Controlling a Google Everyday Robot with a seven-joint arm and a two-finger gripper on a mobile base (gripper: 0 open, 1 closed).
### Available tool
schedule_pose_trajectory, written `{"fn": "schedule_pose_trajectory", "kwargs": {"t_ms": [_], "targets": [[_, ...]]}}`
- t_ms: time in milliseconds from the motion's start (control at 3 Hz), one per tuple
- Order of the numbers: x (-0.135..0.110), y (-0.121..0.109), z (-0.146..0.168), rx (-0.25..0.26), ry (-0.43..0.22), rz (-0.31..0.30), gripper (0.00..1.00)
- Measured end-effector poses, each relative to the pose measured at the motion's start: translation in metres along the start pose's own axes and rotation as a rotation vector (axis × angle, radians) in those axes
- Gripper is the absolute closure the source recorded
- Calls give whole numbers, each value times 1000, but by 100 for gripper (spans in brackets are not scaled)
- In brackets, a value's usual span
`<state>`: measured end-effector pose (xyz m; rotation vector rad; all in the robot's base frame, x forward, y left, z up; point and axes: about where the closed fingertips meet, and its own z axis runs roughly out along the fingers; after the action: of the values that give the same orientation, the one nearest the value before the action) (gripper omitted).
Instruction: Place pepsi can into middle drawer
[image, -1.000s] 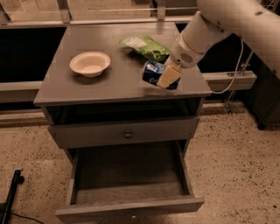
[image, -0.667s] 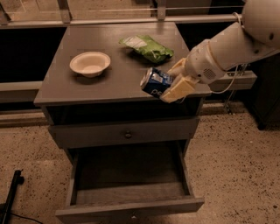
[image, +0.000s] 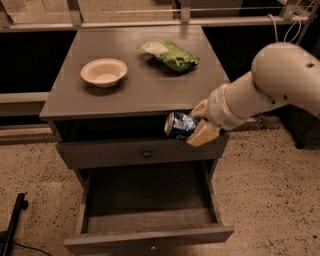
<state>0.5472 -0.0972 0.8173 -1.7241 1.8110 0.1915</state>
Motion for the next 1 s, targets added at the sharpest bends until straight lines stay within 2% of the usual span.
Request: {"fn": "schedule_pose_trajectory", "kwargs": {"t_ms": [333,667,1000], "targets": [[56,42,61,-16,65,18,100],[69,72,79,-63,88,13,100],[86,70,91,-78,148,39,100]]}}
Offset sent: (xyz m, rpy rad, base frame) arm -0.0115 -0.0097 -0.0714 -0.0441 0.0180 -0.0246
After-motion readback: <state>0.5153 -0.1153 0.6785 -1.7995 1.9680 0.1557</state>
